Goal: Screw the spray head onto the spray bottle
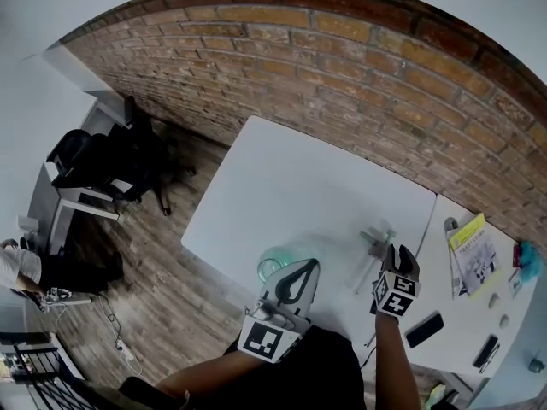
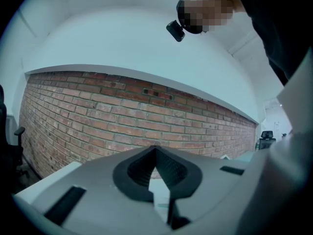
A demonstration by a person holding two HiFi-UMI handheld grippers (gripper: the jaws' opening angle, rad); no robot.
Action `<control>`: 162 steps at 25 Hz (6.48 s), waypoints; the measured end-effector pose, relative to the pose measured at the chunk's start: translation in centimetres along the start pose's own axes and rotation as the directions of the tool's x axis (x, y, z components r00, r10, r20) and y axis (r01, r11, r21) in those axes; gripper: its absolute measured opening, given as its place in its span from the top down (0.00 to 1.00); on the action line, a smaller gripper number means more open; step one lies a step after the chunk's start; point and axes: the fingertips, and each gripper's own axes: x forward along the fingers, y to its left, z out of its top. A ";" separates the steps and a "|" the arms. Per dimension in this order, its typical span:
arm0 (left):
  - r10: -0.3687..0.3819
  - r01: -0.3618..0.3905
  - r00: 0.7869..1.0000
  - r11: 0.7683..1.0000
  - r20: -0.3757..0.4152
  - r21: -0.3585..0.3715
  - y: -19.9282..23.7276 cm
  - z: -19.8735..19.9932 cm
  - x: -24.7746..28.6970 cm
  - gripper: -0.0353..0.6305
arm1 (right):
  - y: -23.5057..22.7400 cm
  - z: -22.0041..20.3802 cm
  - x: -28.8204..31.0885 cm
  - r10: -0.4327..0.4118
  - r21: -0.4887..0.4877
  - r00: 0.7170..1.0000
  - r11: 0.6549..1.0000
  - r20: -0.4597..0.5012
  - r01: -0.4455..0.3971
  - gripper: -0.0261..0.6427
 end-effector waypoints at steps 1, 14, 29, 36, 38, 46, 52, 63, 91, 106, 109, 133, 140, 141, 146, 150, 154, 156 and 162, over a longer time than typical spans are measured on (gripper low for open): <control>0.003 -0.003 1.000 1.000 -0.005 -0.003 0.1 -0.2 0.0 0.95 | -0.1 -0.2 0.4 -0.002 0.012 1.000 1.000 -0.014 0.002 0.81; 0.009 -0.009 0.999 1.000 -0.048 0.001 1.5 -1.1 0.7 0.95 | -1.3 -2.0 4.2 -0.026 0.062 0.994 0.998 -0.109 0.033 0.80; -0.015 0.013 0.997 1.000 -0.078 -0.024 2.1 -2.3 1.6 0.95 | -2.5 -6.2 7.5 -0.061 0.111 0.971 0.990 -0.231 0.088 0.79; -0.013 0.008 0.995 0.999 -0.101 -0.046 2.5 -2.9 2.1 0.95 | -2.5 -6.9 8.7 -0.041 0.171 0.960 0.981 -0.277 0.092 0.78; -0.018 0.013 0.994 0.999 -0.105 -0.053 2.6 -3.1 2.3 0.95 | -2.7 -6.9 9.0 -0.040 0.181 0.955 0.979 -0.295 0.098 0.78; -0.024 0.015 0.993 0.997 -0.113 -0.080 2.5 -3.7 3.4 0.95 | -3.5 -7.2 10.1 -0.002 0.248 0.918 0.963 -0.396 0.109 0.75; -0.029 0.020 0.996 0.995 -0.088 -0.100 3.0 -3.4 3.8 0.95 | -3.7 -7.5 10.6 0.046 0.296 0.902 0.951 -0.430 0.092 0.72; -0.034 0.022 0.996 0.991 -0.088 -0.132 3.3 -3.8 4.8 0.95 | -3.3 -9.0 10.9 0.125 0.338 0.853 0.939 -0.507 0.063 0.72; -0.074 0.065 0.996 0.987 -0.058 -0.150 3.2 -3.1 5.0 0.95 | -3.3 -9.6 11.4 0.176 0.356 0.813 0.934 -0.555 0.041 0.79; -0.102 0.095 0.994 0.986 -0.046 -0.139 1.2 -2.9 4.4 0.95 | -2.5 -8.9 9.5 0.185 0.300 0.849 0.953 -0.494 -0.033 0.84; -0.107 0.102 0.994 0.985 -0.028 -0.137 1.1 -2.4 3.9 0.95 | -1.9 -8.6 8.7 0.183 0.282 0.857 0.958 -0.481 -0.047 0.85; -0.102 0.100 0.995 0.989 -0.016 -0.112 0.3 -1.9 1.2 0.95 | -0.9 -5.9 4.6 0.181 0.239 0.918 0.966 -0.352 -0.099 0.85; -0.093 0.093 0.996 0.990 0.007 -0.103 0.4 -1.3 0.6 0.95 | -0.7 -4.6 3.4 0.193 0.239 0.937 0.963 -0.291 -0.125 0.86; -0.093 0.093 0.996 0.991 0.007 -0.101 0.3 -1.3 0.5 0.95 | -0.7 -4.4 3.2 0.193 0.237 0.940 0.963 -0.281 -0.128 0.86; -0.093 0.093 0.996 0.991 0.010 -0.100 -0.1 -1.3 0.1 0.95 | -0.7 -3.3 2.0 0.191 0.218 0.956 0.966 -0.225 -0.141 0.86; -0.098 0.099 0.995 0.990 0.013 -0.097 -0.8 -1.2 -0.4 0.95 | -0.2 -2.4 1.4 0.197 0.190 0.962 0.969 -0.188 -0.161 0.86; -0.100 0.100 0.995 0.990 0.005 -0.097 -1.3 -1.6 -0.9 0.95 | 0.0 -1.1 0.6 0.200 0.176 0.972 0.968 -0.124 -0.177 0.86; -0.095 0.095 0.996 0.991 0.007 -0.097 -1.5 -1.7 -1.2 0.95 | 0.0 -0.6 0.3 0.205 0.177 0.974 0.967 -0.094 -0.186 0.86; -0.093 0.094 0.996 0.992 0.009 -0.088 -2.2 -1.6 -1.9 0.95 | 0.4 0.9 -1.1 0.227 0.202 0.973 0.955 -0.030 -0.217 0.86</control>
